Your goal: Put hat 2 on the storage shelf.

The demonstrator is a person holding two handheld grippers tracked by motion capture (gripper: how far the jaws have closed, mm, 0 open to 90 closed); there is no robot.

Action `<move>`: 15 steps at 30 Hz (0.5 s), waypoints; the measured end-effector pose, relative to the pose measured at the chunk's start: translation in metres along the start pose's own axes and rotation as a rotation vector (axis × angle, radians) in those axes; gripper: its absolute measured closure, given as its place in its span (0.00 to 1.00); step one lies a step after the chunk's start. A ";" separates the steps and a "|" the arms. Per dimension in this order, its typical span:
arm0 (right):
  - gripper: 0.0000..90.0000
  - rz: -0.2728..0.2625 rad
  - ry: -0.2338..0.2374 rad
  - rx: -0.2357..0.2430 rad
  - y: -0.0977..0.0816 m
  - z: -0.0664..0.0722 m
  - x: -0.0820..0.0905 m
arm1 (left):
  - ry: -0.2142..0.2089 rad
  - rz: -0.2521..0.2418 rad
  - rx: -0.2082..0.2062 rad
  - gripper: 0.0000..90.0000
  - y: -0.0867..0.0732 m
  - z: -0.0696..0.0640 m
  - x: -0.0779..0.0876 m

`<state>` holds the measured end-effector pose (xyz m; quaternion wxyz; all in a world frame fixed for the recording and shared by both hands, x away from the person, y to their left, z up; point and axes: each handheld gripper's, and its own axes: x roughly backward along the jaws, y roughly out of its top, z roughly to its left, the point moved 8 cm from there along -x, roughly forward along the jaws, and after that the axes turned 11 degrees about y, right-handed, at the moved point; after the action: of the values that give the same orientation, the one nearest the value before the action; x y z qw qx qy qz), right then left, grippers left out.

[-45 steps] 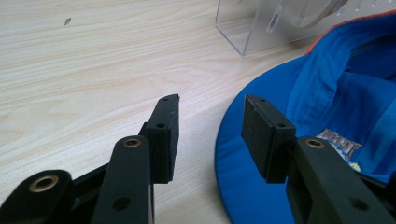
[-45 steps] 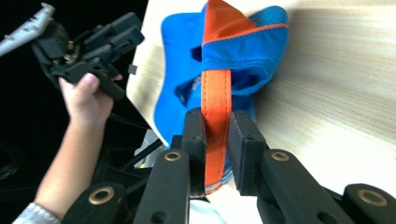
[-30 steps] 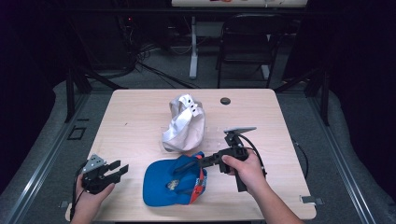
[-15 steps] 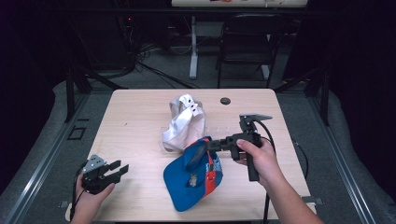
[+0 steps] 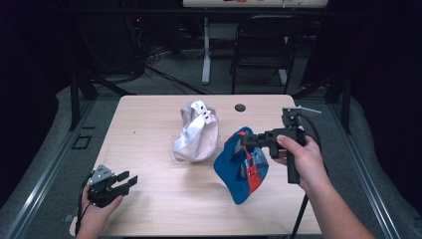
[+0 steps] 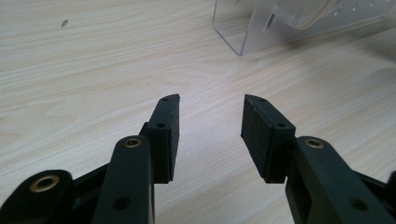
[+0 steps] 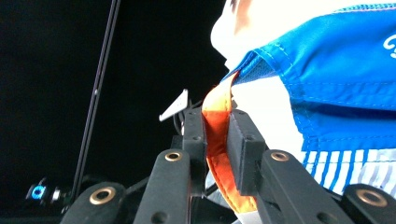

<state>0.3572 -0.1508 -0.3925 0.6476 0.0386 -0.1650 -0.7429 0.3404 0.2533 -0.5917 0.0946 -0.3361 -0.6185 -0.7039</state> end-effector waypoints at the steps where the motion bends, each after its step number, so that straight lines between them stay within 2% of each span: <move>1: 0.87 -0.014 -0.006 -0.002 0.003 0.002 0.004 | 0.000 0.000 0.000 0.63 0.000 0.000 0.000; 3: 0.87 -0.031 -0.010 -0.006 0.009 0.005 0.013 | 0.000 0.014 -0.005 0.63 0.000 0.000 0.001; 8: 0.87 -0.102 0.003 -0.033 0.027 0.015 0.026 | -0.001 0.014 -0.008 0.63 0.000 -0.001 0.000; 14: 0.87 -0.174 0.010 -0.025 0.048 0.027 0.037 | 0.001 0.004 -0.003 0.63 0.000 -0.001 -0.001; 15: 0.87 -0.194 0.012 -0.025 0.055 0.030 0.040 | 0.000 0.005 -0.004 0.63 0.000 -0.001 -0.001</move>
<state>0.3951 -0.1903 -0.3420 0.5740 0.0507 -0.1472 -0.8039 0.3415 0.2522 -0.5923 0.0958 -0.3380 -0.6163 -0.7048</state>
